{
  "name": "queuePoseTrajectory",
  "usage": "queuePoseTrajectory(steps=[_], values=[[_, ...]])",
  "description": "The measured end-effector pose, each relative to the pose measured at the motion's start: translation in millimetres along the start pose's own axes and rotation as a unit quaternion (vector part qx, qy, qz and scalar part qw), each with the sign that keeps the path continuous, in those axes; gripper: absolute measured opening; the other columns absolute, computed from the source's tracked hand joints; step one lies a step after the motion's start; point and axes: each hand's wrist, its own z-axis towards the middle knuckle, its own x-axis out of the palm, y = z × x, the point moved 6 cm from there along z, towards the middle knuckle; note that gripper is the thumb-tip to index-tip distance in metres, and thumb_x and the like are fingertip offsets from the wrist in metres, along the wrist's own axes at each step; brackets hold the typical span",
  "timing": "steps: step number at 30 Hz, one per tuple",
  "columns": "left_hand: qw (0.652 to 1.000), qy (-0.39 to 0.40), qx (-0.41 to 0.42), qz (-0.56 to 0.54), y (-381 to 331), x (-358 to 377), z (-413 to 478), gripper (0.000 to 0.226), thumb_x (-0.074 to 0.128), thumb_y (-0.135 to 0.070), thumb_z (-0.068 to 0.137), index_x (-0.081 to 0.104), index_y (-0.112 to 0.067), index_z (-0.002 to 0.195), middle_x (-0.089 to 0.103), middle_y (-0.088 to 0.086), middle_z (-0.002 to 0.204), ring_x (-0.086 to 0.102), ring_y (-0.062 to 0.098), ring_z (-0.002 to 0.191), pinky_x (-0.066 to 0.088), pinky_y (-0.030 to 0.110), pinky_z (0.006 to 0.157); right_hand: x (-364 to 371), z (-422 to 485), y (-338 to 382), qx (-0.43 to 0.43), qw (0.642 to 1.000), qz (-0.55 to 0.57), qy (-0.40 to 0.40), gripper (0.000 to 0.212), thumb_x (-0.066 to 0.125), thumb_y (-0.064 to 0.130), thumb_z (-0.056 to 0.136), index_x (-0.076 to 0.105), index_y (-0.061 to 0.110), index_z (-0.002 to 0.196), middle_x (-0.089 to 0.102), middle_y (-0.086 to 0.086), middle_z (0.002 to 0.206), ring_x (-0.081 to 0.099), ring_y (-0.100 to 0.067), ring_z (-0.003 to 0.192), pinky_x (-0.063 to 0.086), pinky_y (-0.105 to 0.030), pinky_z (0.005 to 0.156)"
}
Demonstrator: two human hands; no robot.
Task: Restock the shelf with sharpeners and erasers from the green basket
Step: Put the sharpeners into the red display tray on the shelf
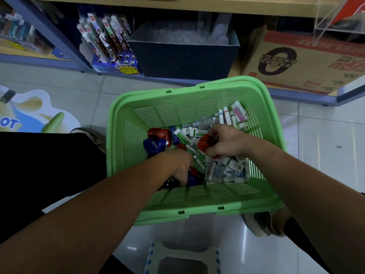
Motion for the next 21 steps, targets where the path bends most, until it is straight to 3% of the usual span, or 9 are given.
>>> queuePoseTrajectory(steps=[5, 12, 14, 17, 19, 21], values=[[0.993, -0.065, -0.035, 0.087, 20, -1, -15, 0.036, 0.072, -0.037, 0.083, 0.061, -0.025, 0.115, 0.06, -0.001, 0.105, 0.055, 0.023, 0.104, 0.044, 0.05, 0.099, 0, -5, 13, -0.003, 0.999, -0.037, -0.008, 0.05, 0.086, 0.017, 0.083, 0.052, 0.022, 0.119, 0.064, -0.003, 0.112, 0.067, -0.019, 0.096, 0.062, -0.036, 0.082], [0.967, -0.179, -0.073, 0.168, 35, -25, -34, 0.044, 0.074, -0.043, 0.081, 0.063, -0.027, 0.12, 0.064, 0.0, 0.114, 0.053, 0.025, 0.116, 0.034, 0.049, 0.109, -15, -24, 40, -0.013, 0.996, -0.088, -0.012, 0.042, 0.082, 0.016, 0.086, 0.056, 0.022, 0.117, 0.066, -0.004, 0.11, 0.065, -0.017, 0.091, 0.058, -0.034, 0.079], [0.969, -0.209, -0.055, 0.12, 32, -35, -46, 0.043, 0.074, -0.043, 0.081, 0.063, -0.024, 0.118, 0.064, 0.002, 0.11, 0.057, 0.025, 0.11, 0.041, 0.041, 0.103, -23, -34, 55, -0.015, 0.996, -0.091, -0.01, 0.04, 0.081, 0.02, 0.088, 0.058, 0.02, 0.122, 0.067, -0.003, 0.111, 0.067, -0.016, 0.089, 0.06, -0.029, 0.075], [0.969, -0.243, -0.027, -0.046, 32, -53, -74, 0.05, 0.08, -0.037, 0.078, 0.059, -0.023, 0.122, 0.065, 0.003, 0.11, 0.062, 0.023, 0.099, 0.054, 0.034, 0.085, -39, -48, 80, -0.01, 0.994, -0.111, -0.02, 0.041, 0.083, 0.028, 0.086, 0.063, 0.025, 0.121, 0.071, -0.002, 0.115, 0.071, -0.021, 0.097, 0.063, -0.041, 0.087], [0.959, -0.257, -0.012, -0.122, 34, -70, -99, 0.055, 0.083, -0.036, 0.075, 0.058, -0.024, 0.122, 0.063, 0.0, 0.109, 0.058, 0.02, 0.092, 0.049, 0.03, 0.075, -53, -61, 100, -0.014, 0.992, -0.127, -0.019, 0.037, 0.082, 0.025, 0.085, 0.063, 0.026, 0.118, 0.072, -0.003, 0.115, 0.073, -0.023, 0.098, 0.064, -0.042, 0.082], [0.953, -0.268, 0.002, -0.141, 35, -89, -128, 0.046, 0.086, -0.039, 0.073, 0.057, -0.027, 0.106, 0.059, -0.004, 0.099, 0.056, 0.017, 0.085, 0.044, 0.027, 0.068, -68, -79, 125, -0.022, 0.989, -0.143, -0.016, 0.038, 0.081, 0.022, 0.087, 0.062, 0.022, 0.12, 0.07, -0.005, 0.116, 0.073, -0.024, 0.095, 0.064, -0.037, 0.07]])
